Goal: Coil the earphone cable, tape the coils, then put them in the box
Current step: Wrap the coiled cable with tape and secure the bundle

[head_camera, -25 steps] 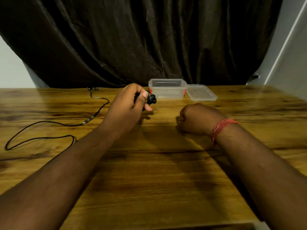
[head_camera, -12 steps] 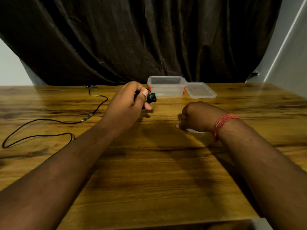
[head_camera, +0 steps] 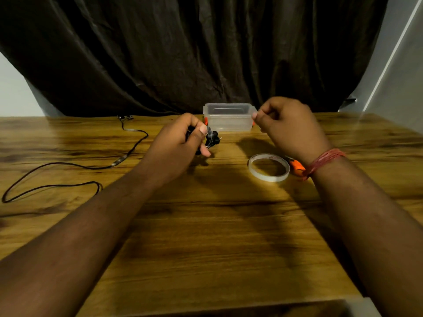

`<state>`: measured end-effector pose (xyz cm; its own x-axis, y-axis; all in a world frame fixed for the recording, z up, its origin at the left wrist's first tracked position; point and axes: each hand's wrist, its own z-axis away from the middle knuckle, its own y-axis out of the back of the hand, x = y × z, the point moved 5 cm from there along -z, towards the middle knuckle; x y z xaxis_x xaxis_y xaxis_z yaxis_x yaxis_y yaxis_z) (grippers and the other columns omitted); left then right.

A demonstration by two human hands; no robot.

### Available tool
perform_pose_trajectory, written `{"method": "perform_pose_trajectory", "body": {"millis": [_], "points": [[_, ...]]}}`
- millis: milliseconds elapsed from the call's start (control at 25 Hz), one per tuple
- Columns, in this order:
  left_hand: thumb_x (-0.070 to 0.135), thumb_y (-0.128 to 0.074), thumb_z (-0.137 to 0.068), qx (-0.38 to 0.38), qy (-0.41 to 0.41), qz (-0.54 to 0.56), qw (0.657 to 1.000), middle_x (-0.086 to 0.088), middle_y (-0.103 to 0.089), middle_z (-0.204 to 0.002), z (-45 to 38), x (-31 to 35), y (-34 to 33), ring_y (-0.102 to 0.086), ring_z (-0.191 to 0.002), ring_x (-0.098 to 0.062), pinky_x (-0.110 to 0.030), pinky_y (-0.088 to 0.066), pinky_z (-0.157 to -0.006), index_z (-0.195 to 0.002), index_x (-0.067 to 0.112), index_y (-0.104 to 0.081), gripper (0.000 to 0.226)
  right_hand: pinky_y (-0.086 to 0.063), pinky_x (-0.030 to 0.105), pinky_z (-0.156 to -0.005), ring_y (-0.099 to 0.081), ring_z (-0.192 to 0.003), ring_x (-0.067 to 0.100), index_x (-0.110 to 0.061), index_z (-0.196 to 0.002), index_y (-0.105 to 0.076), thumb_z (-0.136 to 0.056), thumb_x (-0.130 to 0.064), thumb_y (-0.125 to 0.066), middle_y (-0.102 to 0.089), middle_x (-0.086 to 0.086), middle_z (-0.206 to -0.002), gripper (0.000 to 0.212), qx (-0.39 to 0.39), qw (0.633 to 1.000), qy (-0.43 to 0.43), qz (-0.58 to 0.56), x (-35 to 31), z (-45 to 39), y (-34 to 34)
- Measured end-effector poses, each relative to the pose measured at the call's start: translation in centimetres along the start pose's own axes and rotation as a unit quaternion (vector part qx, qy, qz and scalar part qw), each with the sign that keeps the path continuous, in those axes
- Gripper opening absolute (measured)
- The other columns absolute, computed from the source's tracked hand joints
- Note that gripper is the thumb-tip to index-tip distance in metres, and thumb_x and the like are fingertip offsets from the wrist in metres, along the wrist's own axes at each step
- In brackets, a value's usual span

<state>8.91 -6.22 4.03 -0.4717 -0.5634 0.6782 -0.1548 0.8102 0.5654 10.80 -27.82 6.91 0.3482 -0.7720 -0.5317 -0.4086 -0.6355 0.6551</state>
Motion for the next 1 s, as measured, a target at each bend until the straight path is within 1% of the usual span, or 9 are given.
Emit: {"method": "perform_pose_trajectory", "body": {"millis": [120,200,280,320,400,640,720,880,1000], "points": [[0.033,-0.043,-0.101,-0.022,0.013,0.023,0.999,0.007,-0.071,-0.074,0.2,0.1,-0.4,-0.065,-0.08,-0.009,-0.04,-0.051,-0.085,-0.094,0.026,-0.055,0.016,-0.048,0.021,-0.059,-0.062,-0.065,0.01,-0.01,-0.091,-0.067,-0.093,-0.032,-0.061,-0.068,0.004,-0.077,0.023,-0.095,0.983,0.021,-0.157,-1.9,0.9,-1.5],[0.031,-0.044,-0.101,-0.027,0.019,0.03,0.999,0.004,-0.07,-0.071,0.2,0.0,-0.6,-0.066,-0.074,-0.007,-0.03,-0.051,-0.078,-0.093,0.025,-0.056,0.015,-0.047,0.016,-0.057,-0.059,-0.064,0.006,-0.007,-0.095,-0.067,-0.093,-0.029,-0.062,-0.067,0.008,-0.076,0.022,-0.139,0.973,0.044,-0.18,-3.0,1.6,-2.5],[0.029,-0.045,-0.101,-0.03,0.021,0.021,0.999,0.002,-0.069,-0.069,0.3,0.1,-0.9,-0.063,-0.066,-0.002,-0.015,-0.047,-0.064,-0.094,0.023,-0.057,0.015,-0.049,0.03,-0.062,-0.057,-0.067,0.012,-0.015,-0.093,-0.069,-0.088,-0.035,-0.066,-0.064,0.009,-0.075,0.021,-0.159,0.97,0.052,-0.176,-3.2,2.0,-3.5],[0.029,-0.046,-0.101,-0.031,0.02,0.018,0.999,0.001,-0.068,-0.069,0.3,0.2,-1.0,-0.061,-0.062,0.0,-0.011,-0.044,-0.057,-0.095,0.021,-0.057,0.015,-0.048,0.035,-0.063,-0.054,-0.067,0.014,-0.018,-0.091,-0.069,-0.085,-0.039,-0.068,-0.06,0.004,-0.071,0.022,-0.169,0.968,0.048,-0.177,-3.1,2.1,-3.7],[0.027,-0.047,-0.101,-0.032,0.017,0.017,0.999,0.0,-0.068,-0.069,0.4,0.3,-1.1,-0.058,-0.058,0.002,-0.008,-0.04,-0.052,-0.097,0.018,-0.058,0.015,-0.044,0.037,-0.062,-0.051,-0.066,0.015,-0.02,-0.089,-0.07,-0.08,-0.044,-0.07,-0.055,-0.004,-0.069,0.026,-0.185,0.962,0.036,-0.2,-3.0,2.1,-4.0],[0.028,-0.047,-0.101,-0.037,0.007,0.027,0.999,0.004,-0.061,-0.065,0.3,0.1,-1.0,-0.055,-0.057,0.002,-0.015,-0.044,-0.054,-0.094,0.023,-0.058,0.013,-0.039,0.027,-0.055,-0.049,-0.063,0.016,-0.015,-0.084,-0.07,-0.084,-0.02,-0.072,-0.055,0.006,-0.072,0.006,-0.212,0.938,-0.012,-0.273,-3.0,2.3,-4.2],[0.027,-0.046,-0.101,-0.044,0.01,0.045,0.998,0.005,-0.058,-0.064,0.2,-0.1,-1.1,-0.054,-0.056,0.001,-0.016,-0.044,-0.055,-0.094,0.021,-0.057,0.014,-0.041,0.023,-0.052,-0.052,-0.059,0.012,-0.014,-0.084,-0.069,-0.085,-0.016,-0.071,-0.058,0.005,-0.069,0.003,-0.212,0.931,-0.033,-0.297,-3.0,2.3,-4.1],[0.018,-0.038,-0.104,-0.085,0.024,0.179,0.98,-0.003,-0.053,-0.075,0.0,-0.3,-1.6,-0.047,-0.058,-0.005,-0.017,-0.042,-0.062,-0.096,0.014,-0.058,0.022,-0.046,0.021,-0.05,-0.058,-0.057,0.009,-0.007,-0.087,-0.066,-0.089,-0.007,-0.065,-0.062,-0.001,-0.067,0.003,-0.188,0.919,-0.065,-0.341,-2.9,2.1,-3.7],[0.008,-0.034,-0.104,-0.105,0.037,0.23,0.967,0.002,-0.052,-0.079,-0.2,-0.5,-1.9,-0.043,-0.056,-0.002,-0.013,-0.04,-0.058,-0.097,0.011,-0.058,0.025,-0.052,0.024,-0.054,-0.062,-0.06,0.011,-0.004,-0.089,-0.065,-0.091,-0.005,-0.06,-0.062,0.005,-0.075,0.005,-0.135,0.926,-0.076,-0.345,-2.4,1.6,-2.8]]}}
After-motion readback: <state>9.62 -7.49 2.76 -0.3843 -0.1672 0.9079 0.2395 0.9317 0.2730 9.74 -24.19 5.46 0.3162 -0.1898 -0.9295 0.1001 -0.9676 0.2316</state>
